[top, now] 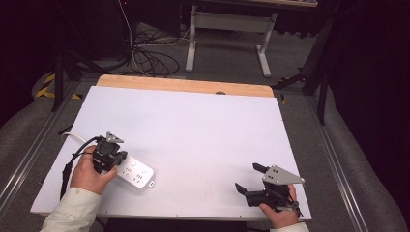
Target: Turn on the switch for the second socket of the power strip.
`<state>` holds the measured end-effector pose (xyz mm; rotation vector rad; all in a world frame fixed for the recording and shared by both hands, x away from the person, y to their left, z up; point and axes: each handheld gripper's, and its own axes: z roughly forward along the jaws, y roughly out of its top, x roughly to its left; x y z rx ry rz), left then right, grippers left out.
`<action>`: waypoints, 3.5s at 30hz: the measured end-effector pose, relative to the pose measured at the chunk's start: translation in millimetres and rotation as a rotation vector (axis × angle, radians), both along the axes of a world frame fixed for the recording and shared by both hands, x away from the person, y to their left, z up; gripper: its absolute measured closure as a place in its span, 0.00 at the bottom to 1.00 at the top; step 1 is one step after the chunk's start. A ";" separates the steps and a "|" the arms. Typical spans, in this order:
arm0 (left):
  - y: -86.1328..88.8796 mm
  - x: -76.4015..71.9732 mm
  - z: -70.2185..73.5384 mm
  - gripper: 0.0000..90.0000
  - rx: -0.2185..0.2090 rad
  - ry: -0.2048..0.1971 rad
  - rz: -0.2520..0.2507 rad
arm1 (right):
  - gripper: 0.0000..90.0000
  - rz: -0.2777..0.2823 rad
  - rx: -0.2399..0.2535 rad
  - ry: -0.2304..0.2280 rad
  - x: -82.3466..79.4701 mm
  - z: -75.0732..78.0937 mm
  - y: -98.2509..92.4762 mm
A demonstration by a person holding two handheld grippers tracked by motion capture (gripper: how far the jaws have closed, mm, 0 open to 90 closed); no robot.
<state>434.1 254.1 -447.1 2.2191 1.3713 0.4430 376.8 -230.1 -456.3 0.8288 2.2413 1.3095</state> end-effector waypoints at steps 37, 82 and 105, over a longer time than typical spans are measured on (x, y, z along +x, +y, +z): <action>17.4 -21.8 43.8 0.88 -0.143 -0.172 0.005 | 0.11 -0.003 -0.003 0.005 2.2 -1.4 -0.6; 39.9 -79.2 44.3 0.11 -0.323 -0.443 -0.223 | 0.11 -0.004 0.006 -0.006 0.9 -0.6 -1.5; 59.6 -104.4 -11.4 0.07 -0.324 -0.526 -0.256 | 0.11 -0.004 0.009 -0.003 0.8 -0.4 -2.1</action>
